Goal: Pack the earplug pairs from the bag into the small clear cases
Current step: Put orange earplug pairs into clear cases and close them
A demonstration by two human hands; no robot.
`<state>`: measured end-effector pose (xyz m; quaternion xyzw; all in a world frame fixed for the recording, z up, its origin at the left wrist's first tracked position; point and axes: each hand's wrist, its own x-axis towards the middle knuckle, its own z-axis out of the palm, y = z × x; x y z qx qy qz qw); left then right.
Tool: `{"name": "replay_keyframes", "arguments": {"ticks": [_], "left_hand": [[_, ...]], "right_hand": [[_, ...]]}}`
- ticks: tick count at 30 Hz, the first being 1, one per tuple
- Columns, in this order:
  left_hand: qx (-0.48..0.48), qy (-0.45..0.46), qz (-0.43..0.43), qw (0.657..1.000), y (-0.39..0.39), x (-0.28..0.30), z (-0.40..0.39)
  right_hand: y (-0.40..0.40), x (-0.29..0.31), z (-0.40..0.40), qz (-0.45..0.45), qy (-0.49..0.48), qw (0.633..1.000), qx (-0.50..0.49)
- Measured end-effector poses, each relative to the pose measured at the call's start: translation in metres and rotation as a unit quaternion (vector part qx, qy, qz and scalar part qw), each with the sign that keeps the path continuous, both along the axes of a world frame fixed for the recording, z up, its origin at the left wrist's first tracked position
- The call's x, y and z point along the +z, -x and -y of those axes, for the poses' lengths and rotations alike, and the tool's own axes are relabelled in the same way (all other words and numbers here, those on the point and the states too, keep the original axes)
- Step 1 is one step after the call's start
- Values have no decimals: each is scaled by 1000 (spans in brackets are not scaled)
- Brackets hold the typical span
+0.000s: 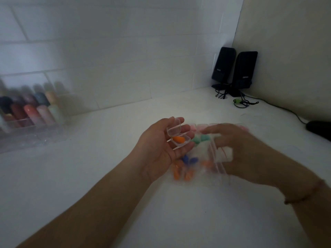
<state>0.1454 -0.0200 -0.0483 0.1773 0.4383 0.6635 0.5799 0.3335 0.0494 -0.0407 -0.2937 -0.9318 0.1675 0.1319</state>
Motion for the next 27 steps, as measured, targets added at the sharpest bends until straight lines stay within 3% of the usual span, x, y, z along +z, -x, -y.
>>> {"name": "replay_keyframes", "arguments": {"ticks": [3,5,8,11,13,20,27], "left_hand": [[-1,-4,-5,1000,2,0,0],[-7,-12,-5,1000,3,-1,0],[-29,-29,-2,999,2,-2,0],[-58,-37,9,998,0,-2,1],[-71,-42,17,996,-1,-1,1],[-95,-82,-24,992,-5,-2,3],[-154,-103,-80,979,-7,2,6]], "right_hand": [[-27,20,-12,-78,49,994,-56],[-37,29,-15,-188,120,973,-67],[-37,25,-18,-384,248,889,-32],[-23,20,-13,-445,361,819,36],[-15,19,-8,-448,413,791,54],[-1,11,5,-411,446,790,91],[5,12,13,-401,418,810,86]]}}
